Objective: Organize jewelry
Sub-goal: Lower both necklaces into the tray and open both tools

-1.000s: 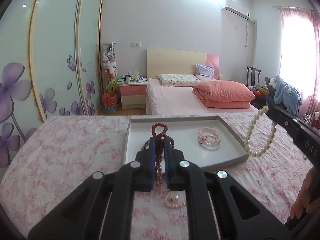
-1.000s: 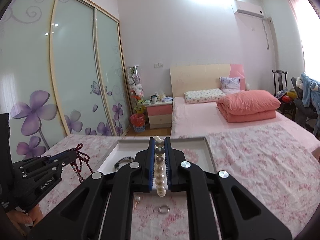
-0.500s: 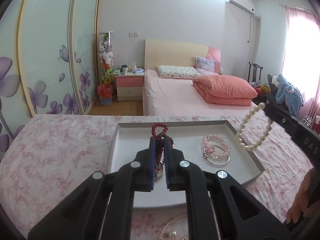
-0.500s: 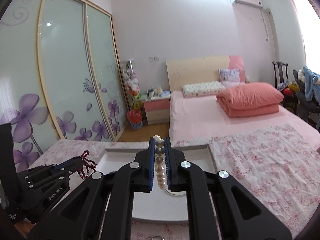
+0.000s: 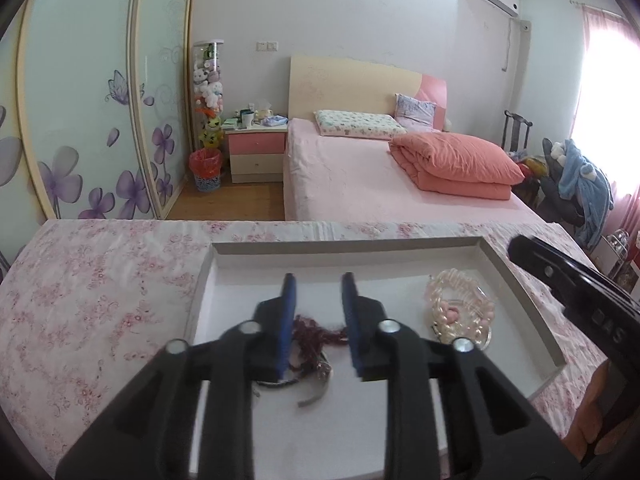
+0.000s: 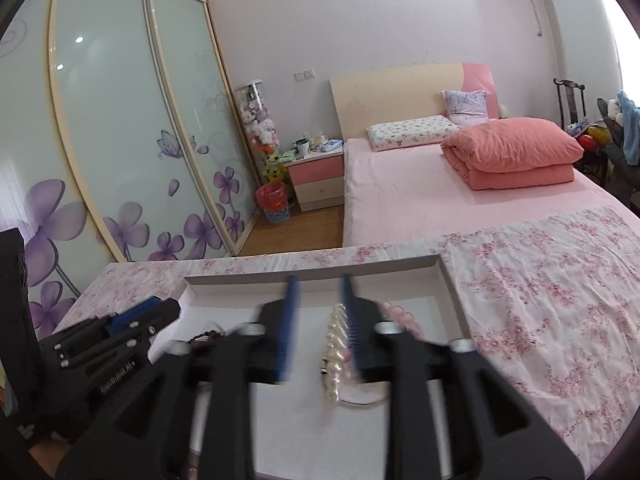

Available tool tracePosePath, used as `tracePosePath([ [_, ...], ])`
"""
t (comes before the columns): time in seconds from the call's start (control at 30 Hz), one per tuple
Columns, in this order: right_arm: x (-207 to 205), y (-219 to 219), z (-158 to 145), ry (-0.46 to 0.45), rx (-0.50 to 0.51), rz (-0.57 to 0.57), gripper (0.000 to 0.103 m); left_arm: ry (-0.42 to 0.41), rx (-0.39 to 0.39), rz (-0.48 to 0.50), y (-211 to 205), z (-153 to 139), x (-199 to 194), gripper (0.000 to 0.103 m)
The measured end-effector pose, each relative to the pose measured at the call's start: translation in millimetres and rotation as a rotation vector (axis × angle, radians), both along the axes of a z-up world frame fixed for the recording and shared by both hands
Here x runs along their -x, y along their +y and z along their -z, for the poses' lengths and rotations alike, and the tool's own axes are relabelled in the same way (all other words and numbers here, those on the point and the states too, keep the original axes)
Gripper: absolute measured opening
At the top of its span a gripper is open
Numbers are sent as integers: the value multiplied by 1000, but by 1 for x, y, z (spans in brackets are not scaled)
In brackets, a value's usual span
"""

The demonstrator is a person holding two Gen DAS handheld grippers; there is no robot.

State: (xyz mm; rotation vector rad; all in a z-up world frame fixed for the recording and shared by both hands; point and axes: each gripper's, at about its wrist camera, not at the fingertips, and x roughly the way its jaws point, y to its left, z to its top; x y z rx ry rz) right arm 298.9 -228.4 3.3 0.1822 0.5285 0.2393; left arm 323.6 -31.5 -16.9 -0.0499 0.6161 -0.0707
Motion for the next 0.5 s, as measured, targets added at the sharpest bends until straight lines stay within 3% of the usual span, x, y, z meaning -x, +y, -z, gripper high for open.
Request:
tracePosePath([
  [0.5,25,0,-6,4,23,-8,40,3,19,-65,27,-12,30,28],
])
